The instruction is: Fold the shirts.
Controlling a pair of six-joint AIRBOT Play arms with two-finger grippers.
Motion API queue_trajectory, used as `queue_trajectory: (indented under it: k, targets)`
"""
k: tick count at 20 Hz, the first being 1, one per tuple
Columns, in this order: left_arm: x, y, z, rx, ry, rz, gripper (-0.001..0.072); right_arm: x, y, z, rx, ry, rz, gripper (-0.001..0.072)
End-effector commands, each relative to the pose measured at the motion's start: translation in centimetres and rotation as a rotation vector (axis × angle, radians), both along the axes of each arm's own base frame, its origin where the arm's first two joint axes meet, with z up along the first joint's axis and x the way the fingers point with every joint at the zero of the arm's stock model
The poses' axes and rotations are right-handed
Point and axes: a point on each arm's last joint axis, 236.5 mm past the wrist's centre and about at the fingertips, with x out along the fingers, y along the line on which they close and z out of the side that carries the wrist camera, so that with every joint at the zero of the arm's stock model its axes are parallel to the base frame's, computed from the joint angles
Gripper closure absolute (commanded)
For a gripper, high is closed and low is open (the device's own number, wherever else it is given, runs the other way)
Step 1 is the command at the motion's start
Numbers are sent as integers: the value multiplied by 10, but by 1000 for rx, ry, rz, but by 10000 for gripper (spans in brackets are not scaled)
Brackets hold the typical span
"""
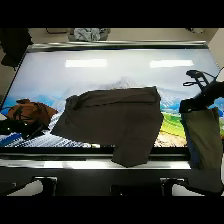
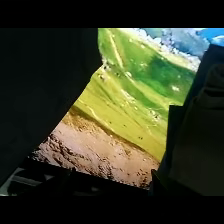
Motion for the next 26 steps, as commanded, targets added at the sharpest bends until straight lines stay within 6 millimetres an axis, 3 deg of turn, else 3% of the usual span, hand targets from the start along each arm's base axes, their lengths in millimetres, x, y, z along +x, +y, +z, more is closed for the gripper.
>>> queue_trajectory:
  k: [1,7,10,11,15,18,23,26]
  targets:
    - [-10,-10,-22,-22,23,30,267,-16,18,-16,76,60,46,164]
    - [15,-15,-32,21,-54,40,279,-29,22,-35,94,113,54,167]
    - [22,-18,-31,26,-78,44,504,-41,27,-47,116,154,52,177]
    - [23,-19,-31,26,-78,41,662,-47,31,-52,133,168,53,177]
    - [22,-21,-29,30,-90,7,678,-88,61,-87,226,199,33,142]
    - [22,-22,-23,37,-115,-38,679,-117,98,-119,362,220,-16,142]
    - [24,-23,-4,55,-168,-58,679,-97,128,-143,488,98,-172,171]
    - [25,-23,0,58,-182,-58,679,-88,124,-152,477,59,-253,202]
